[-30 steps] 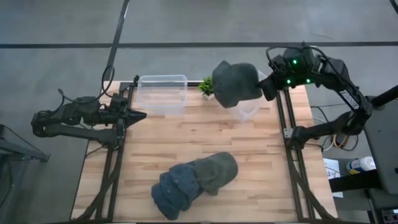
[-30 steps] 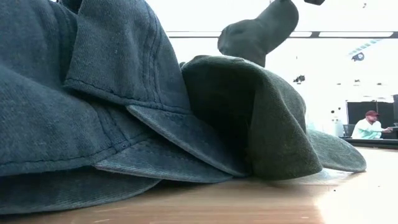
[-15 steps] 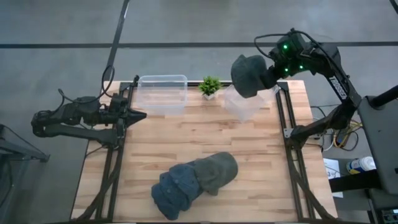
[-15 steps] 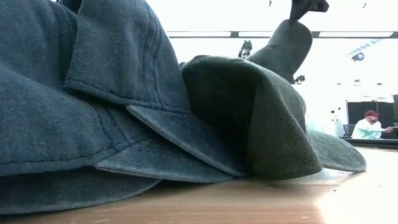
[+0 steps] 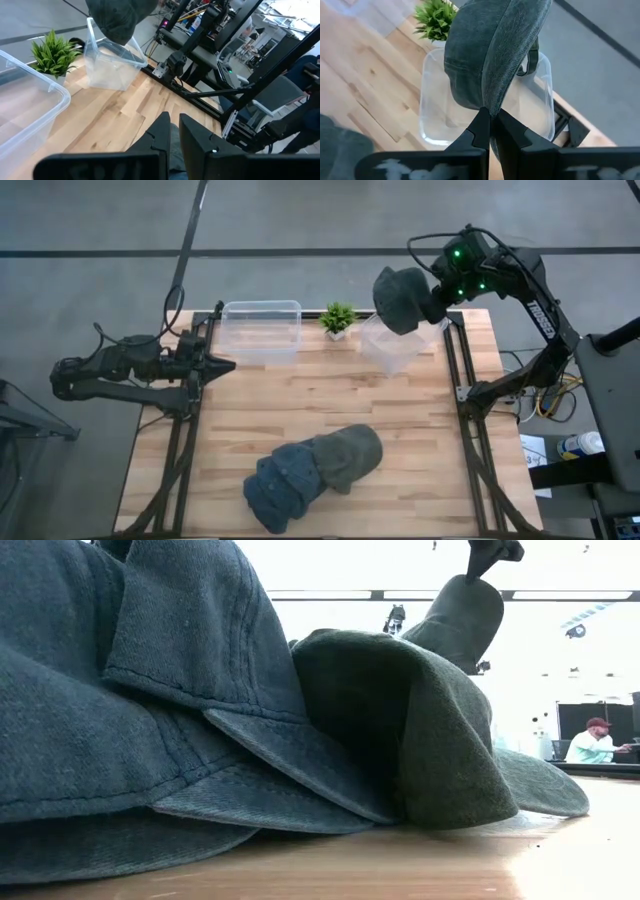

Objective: Pick & Place hat
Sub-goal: Put the top green cap into the right transparent bin

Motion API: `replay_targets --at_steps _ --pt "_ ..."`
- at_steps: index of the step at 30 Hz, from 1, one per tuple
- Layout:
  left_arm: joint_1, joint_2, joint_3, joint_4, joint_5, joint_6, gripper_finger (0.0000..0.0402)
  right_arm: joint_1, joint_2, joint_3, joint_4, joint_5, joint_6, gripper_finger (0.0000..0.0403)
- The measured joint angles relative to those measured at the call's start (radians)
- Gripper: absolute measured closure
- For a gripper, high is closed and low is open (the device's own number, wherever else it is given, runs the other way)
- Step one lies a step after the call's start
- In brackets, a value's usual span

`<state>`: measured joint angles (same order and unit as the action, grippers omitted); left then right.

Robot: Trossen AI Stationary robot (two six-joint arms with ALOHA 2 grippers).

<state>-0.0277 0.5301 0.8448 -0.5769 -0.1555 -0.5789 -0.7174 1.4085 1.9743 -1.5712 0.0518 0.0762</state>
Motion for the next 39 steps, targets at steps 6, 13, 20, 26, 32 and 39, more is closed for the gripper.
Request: replay_targets --at_steps 6,13,20,26,32,39 --pt "0.000 0.000 0.000 0.000 0.000 0.036 0.0367 0.001 -0.002 0.000 0.000 -0.023 -0.147 0.0392" --pt "0.000 0.000 0.000 0.000 0.000 0.081 0.0367 0.001 -0.001 0.000 0.000 -0.026 -0.260 0.0392" --pt "0.000 0.000 0.000 0.000 0.000 0.088 0.0367 0.001 0.008 0.000 0.000 -0.026 -0.356 0.0392" --pt "0.000 0.000 0.000 0.000 0.000 0.123 0.0367 0.001 0.015 0.000 0.000 -0.025 -0.430 0.0392" --pt "0.000 0.000 0.000 0.000 0.000 0.142 0.0367 0.001 0.014 -0.001 0.000 0.012 -0.472 0.0392" --pt "0.000 0.000 0.000 0.000 0.000 0.141 0.0367 0.001 0.012 -0.001 0.000 0.118 -0.532 0.0392"
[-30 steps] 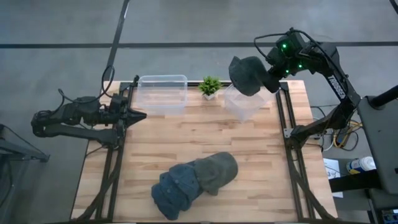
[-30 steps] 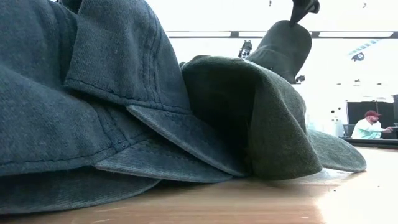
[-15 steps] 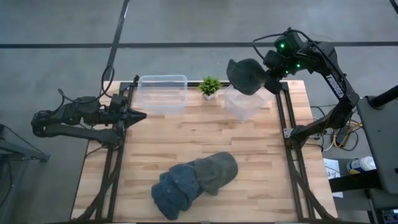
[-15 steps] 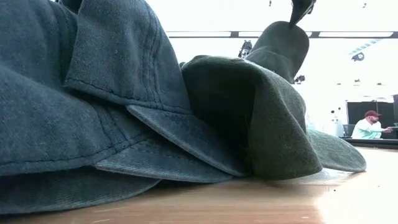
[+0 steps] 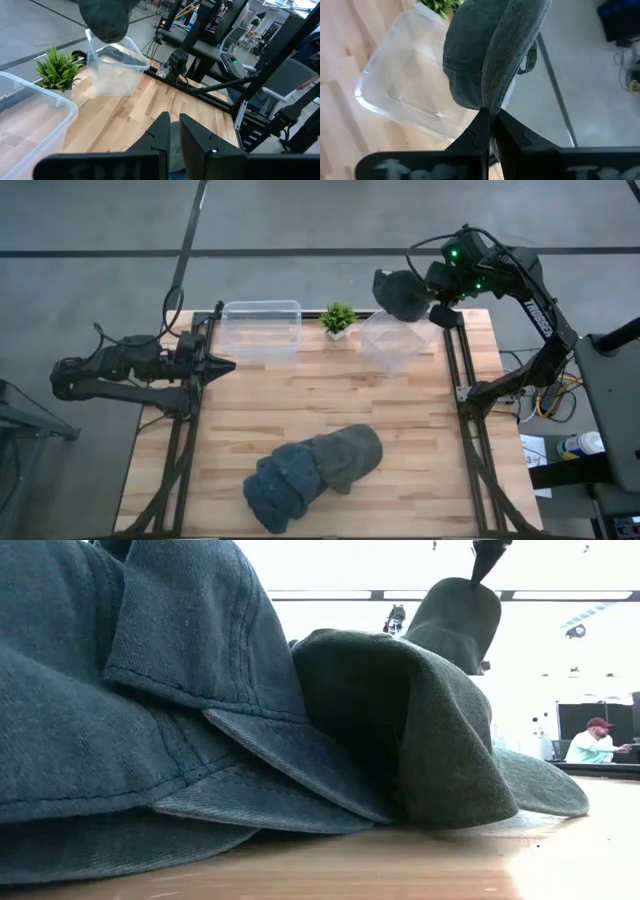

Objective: Pick & Place hat
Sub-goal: Put the top green cap into the right transparent bin

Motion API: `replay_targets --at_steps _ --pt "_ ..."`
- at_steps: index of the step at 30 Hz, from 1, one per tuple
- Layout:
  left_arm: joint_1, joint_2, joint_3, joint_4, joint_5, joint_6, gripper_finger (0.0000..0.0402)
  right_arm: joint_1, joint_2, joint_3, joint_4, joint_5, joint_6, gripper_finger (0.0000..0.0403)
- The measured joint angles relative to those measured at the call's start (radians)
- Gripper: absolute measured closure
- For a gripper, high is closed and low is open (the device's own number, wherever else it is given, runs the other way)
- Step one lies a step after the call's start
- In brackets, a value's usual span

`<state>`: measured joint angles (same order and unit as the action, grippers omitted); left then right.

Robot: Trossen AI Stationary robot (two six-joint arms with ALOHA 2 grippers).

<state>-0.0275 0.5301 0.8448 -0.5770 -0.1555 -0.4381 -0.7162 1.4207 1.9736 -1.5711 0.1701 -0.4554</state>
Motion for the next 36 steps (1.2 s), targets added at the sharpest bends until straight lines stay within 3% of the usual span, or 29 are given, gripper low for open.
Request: replay_targets --at_steps 4,16,36 --pt "0.000 0.000 0.000 0.000 0.000 0.001 0.0367 0.005 -0.003 -0.003 0.000 0.058 -0.031 0.0392" --pt "0.000 0.000 0.000 0.000 -0.023 0.053 0.0367 0.020 -0.006 -0.118 0.000 0.080 -0.115 0.0392" --pt "0.000 0.003 -0.030 0.000 -0.054 0.044 0.0367 0.018 -0.012 -0.275 0.001 0.027 -0.210 0.0392"
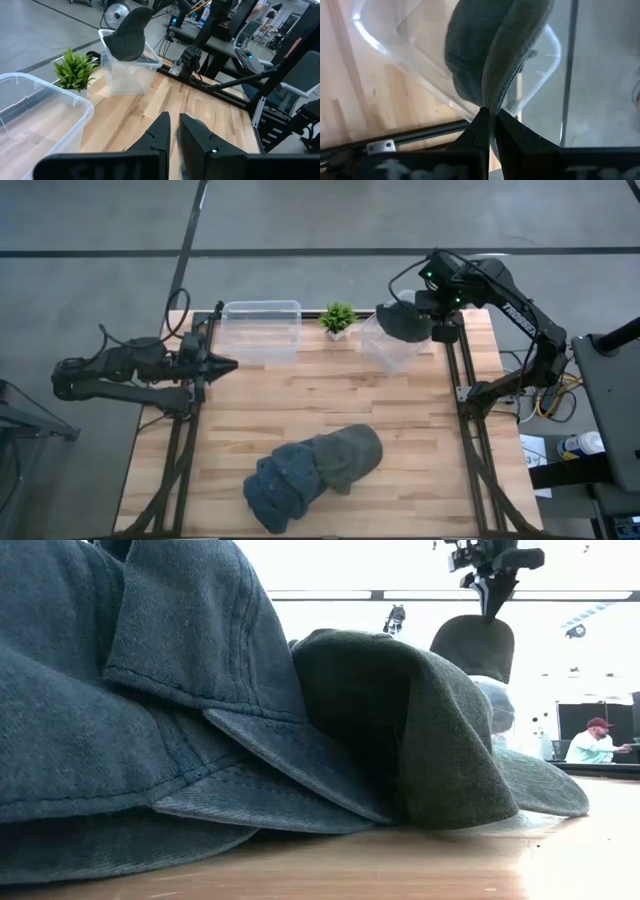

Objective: Pick & Place hat
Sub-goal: Put the top green cap into the right transparent bin

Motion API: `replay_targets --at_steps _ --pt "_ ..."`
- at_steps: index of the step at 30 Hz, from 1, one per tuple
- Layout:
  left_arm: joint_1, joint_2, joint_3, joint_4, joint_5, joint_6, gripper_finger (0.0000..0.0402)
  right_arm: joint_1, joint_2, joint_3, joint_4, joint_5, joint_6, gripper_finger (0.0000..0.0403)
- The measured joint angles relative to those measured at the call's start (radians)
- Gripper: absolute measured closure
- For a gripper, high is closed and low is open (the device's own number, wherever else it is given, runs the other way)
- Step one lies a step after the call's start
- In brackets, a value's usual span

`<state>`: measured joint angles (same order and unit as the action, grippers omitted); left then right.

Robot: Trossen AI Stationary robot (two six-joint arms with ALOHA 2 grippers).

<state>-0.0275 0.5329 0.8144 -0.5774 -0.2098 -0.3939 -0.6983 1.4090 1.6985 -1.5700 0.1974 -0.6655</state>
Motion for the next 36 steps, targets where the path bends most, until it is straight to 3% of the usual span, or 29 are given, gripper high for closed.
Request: replay_targets --at_steps 17,36 --pt "0.000 0.000 -0.001 0.001 0.002 -0.002 0.0367 -0.001 0.013 -0.128 0.097 -0.025 0.064 0.0392" --pt "0.000 0.000 -0.001 0.001 0.003 -0.055 0.0367 -0.035 0.262 -0.133 0.111 -0.068 0.146 0.0390"
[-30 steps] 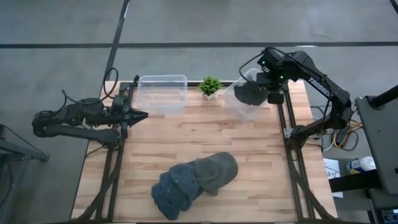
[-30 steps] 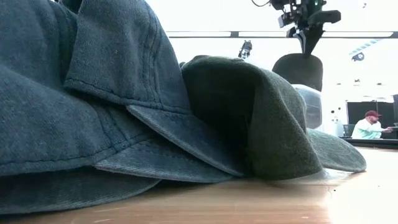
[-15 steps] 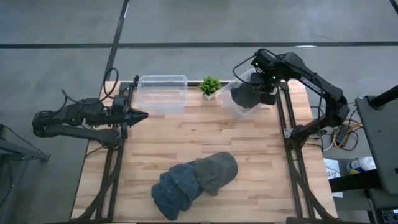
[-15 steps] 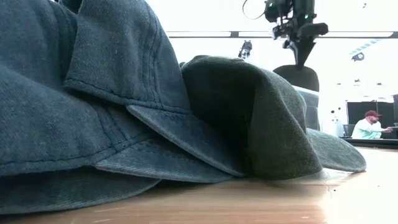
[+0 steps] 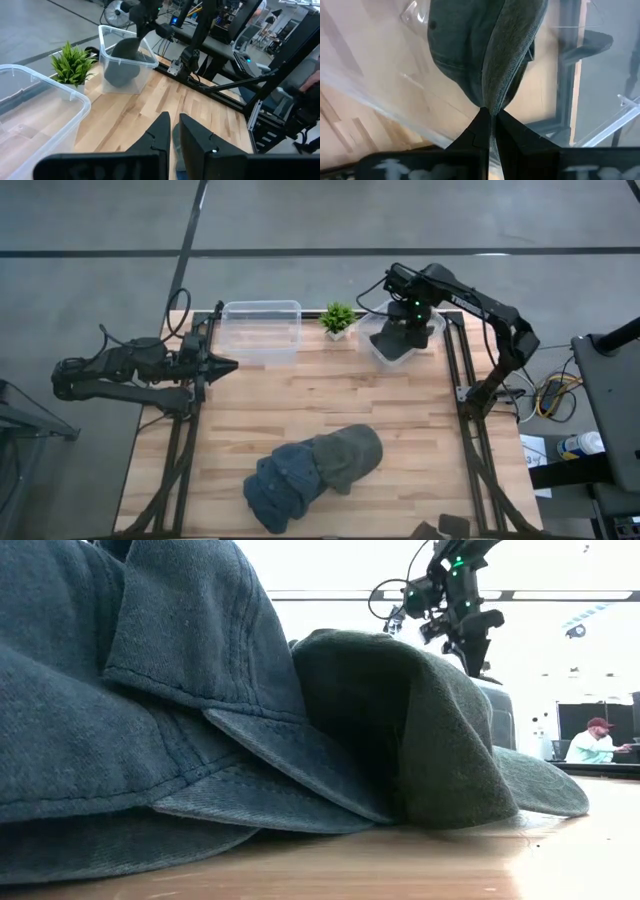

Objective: Pick & Place hat
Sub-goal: Put the top green cap into the right transparent bin, then put the green cap into the right transparent bin

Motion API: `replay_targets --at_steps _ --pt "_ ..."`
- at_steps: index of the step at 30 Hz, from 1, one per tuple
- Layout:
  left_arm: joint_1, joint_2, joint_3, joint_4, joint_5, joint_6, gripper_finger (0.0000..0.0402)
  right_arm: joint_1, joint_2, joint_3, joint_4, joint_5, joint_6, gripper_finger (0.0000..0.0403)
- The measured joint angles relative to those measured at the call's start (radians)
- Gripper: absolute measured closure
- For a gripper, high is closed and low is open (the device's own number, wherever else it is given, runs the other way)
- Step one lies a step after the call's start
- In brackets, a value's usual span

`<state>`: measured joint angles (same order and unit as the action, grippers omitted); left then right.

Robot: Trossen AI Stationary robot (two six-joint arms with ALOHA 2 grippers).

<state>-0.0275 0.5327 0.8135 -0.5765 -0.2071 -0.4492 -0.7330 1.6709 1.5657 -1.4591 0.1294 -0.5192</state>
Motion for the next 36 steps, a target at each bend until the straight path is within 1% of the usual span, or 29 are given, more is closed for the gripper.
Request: replay_targets --at_steps 7,10,13,24,28,31,36 --pt "0.000 0.000 0.000 0.000 0.000 -0.004 0.0367 -0.002 0.019 0.010 0.035 -0.003 0.020 0.0389" --pt "0.000 0.000 0.000 0.000 0.000 -0.004 0.0367 -0.002 0.013 0.010 0.062 -0.006 0.021 0.0379" --pt "0.000 0.000 0.000 0.000 0.000 -0.004 0.0367 -0.005 0.000 0.011 0.080 -0.002 0.025 0.0355" --pt "0.000 0.000 0.000 0.000 0.000 -0.004 0.0367 -0.011 -0.022 0.011 0.088 0.031 0.087 0.0248" --pt "0.000 0.000 0.000 0.000 0.000 -0.004 0.0367 -0.011 -0.041 0.016 0.088 0.093 0.103 0.0215" --pt "0.000 0.000 0.000 0.000 0.000 -0.003 0.0367 -0.005 -0.047 0.063 0.080 0.138 0.126 0.0204" --pt "0.000 0.000 0.000 0.000 0.000 -0.003 0.0367 0.004 -0.048 0.222 0.064 0.130 0.180 0.0202"
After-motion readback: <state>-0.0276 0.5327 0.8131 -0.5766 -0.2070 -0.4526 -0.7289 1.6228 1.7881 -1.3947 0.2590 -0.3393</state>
